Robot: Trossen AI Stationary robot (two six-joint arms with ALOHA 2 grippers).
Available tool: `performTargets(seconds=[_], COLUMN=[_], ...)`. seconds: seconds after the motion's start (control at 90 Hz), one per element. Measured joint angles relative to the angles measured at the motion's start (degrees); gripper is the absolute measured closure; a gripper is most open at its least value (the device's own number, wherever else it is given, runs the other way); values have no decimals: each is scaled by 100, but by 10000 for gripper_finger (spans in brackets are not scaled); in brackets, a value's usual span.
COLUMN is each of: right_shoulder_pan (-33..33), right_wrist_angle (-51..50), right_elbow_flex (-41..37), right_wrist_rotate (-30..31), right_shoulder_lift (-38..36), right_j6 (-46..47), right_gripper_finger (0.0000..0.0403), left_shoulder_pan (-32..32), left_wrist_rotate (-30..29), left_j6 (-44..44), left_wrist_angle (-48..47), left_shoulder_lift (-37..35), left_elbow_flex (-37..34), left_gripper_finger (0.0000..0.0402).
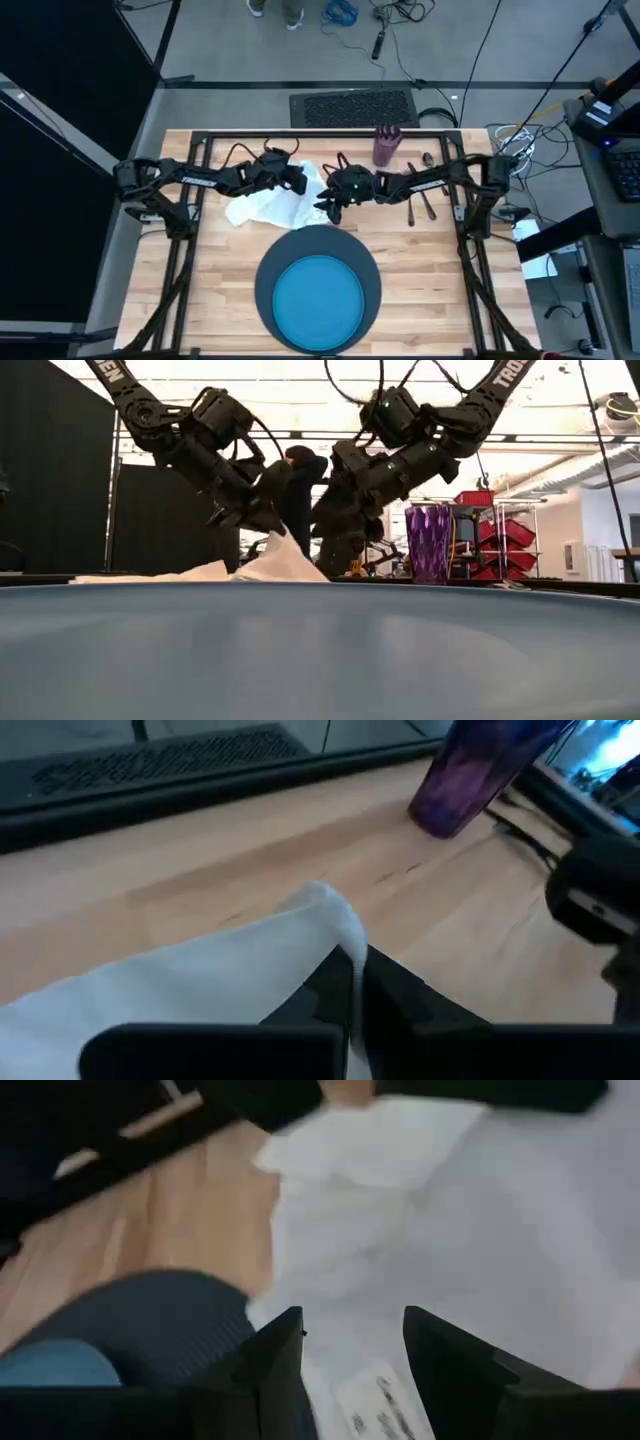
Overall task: Set table place
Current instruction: Fold the table napkin
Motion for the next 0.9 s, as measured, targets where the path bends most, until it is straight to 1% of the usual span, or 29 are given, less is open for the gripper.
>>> performTargets(seconds=[0.089,0.222,0.422,0.544,0.644,0.722,0.789,0.844,0.9], right_shoulder_pan=[95,159,219,342,420,453,458,460,464], right_wrist_angle=[182,383,402,205,-97,-318,-492,-620,-702], right_elbow_flex=[0,58,616,992,1212,1330,1387,1422,1436], right_wrist_rotate=[375,746,735,740,962,1188,1347,1487,1544], right_shoulder_lift=[28,315,1037,1290,1404,1449,1449,1449,1449], right_j6=[89,277,358,321,297,259,211,147,98], right_gripper_finger=[228,215,202,199,200,205,217,237,266], left_shoulder_pan=[-2,0,0,-2,-11,-12,-7,-11,-20], left_wrist_rotate=[-1,-1,85,112,135,139,141,141,143], left_j6=[2,-8,-5,1,120,147,155,157,164], left_wrist_angle=[-7,63,278,226,185,164,156,146,136], left_shoulder_lift=[0,0,-1,-4,-4,-4,-4,-4,-4], left_elbow_flex=[0,2,2,2,2,2,2,2,2], left_gripper_finger=[401,401,401,401,401,401,401,401,401])
